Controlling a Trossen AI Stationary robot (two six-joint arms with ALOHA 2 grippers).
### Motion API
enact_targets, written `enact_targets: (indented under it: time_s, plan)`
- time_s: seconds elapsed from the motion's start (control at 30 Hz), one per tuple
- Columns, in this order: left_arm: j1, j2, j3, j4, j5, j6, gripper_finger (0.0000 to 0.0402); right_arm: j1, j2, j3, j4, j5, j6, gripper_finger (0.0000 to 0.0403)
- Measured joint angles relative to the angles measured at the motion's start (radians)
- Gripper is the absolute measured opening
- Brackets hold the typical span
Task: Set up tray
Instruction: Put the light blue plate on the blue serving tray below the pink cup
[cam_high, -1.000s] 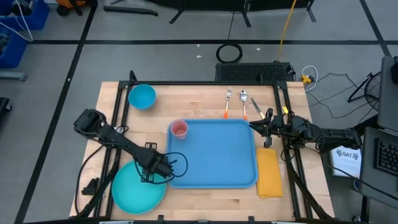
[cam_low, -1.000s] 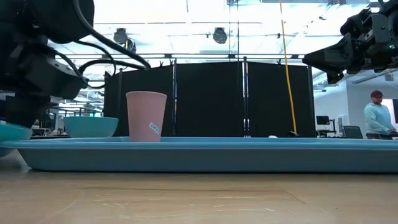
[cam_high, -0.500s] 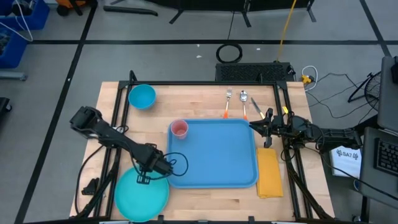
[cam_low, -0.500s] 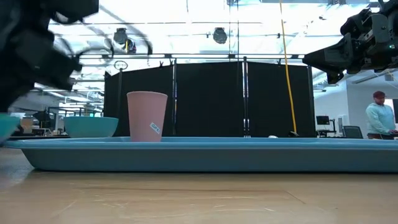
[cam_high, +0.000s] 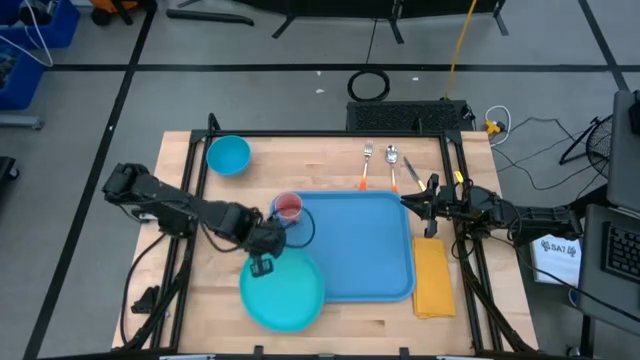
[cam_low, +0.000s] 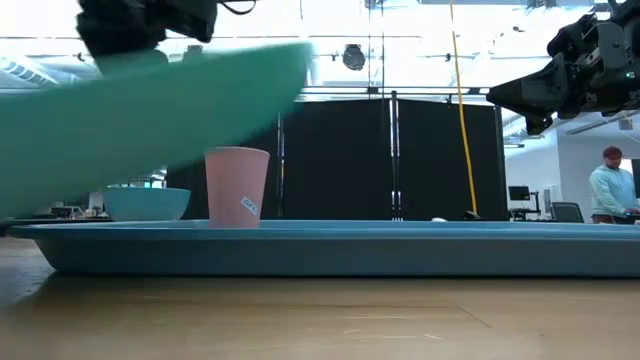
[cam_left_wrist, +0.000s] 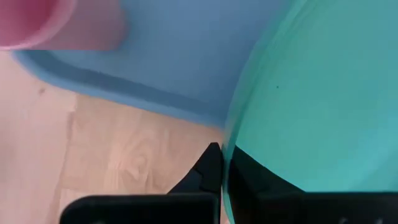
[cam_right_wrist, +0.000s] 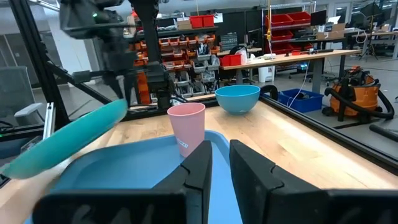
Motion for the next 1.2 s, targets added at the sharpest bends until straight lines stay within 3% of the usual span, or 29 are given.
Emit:
enact_targets:
  time_s: [0.2,0.67,0.83,1.07,1.2]
  plan:
    - [0.079,0.000,0.003,0.043,-0.054,-0.053,0.0007,0.000,0.000,0.000,0.000,0.000,0.000,0.0047]
    - [0.146,0.026,-0.016,0.210,-0.210,0.188,0.0007,0.000,0.000,0.000,0.000,0.000,0.000,0.0047]
    - [0.169,0.054,-0.039,0.235,-0.205,0.204,0.0006,0.000,0.000,0.000,0.000,0.000,0.000,0.0047]
    - [0.190,0.065,-0.040,0.297,-0.100,0.303,0.0007,0.000,0.000,0.000,-0.002,0.000,0.000,0.0048]
    - [0.189,0.066,-0.040,0.304,-0.100,0.335,0.0034,0.000,0.000,0.000,-0.001,0.000,0.000,0.0047]
